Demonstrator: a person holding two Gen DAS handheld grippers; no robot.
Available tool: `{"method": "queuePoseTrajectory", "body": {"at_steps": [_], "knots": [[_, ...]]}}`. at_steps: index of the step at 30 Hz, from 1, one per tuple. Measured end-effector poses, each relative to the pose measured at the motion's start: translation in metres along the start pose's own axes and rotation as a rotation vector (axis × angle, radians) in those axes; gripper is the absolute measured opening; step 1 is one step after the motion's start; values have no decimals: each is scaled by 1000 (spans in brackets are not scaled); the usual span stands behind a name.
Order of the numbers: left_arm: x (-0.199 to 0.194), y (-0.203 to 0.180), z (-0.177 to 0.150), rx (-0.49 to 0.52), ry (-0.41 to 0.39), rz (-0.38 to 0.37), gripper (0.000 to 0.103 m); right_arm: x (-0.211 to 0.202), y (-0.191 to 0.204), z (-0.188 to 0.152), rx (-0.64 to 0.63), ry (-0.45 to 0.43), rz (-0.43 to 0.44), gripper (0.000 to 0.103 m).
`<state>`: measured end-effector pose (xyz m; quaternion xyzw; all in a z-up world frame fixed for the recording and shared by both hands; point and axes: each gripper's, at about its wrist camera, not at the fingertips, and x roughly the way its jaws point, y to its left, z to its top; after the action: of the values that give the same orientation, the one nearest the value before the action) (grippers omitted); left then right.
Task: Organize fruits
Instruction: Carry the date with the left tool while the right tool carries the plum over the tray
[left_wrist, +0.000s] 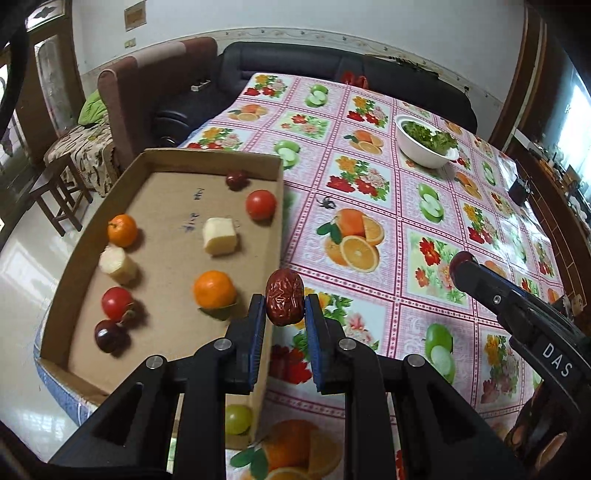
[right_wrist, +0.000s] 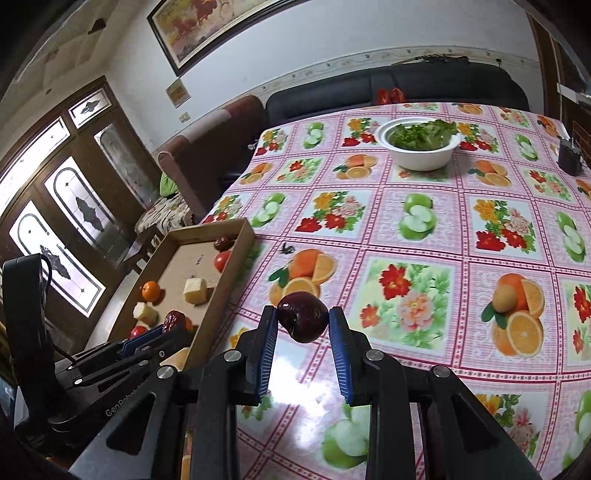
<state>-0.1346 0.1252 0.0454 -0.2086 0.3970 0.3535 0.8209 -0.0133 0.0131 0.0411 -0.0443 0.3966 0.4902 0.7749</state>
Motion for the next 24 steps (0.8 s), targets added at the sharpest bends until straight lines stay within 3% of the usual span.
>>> {"method": "queuePoseTrajectory", "body": {"at_steps": [24], "knots": [[-13, 36, -15, -38, -4, 16, 19, 15, 39, -2, -71, 36, 42, 29]]}}
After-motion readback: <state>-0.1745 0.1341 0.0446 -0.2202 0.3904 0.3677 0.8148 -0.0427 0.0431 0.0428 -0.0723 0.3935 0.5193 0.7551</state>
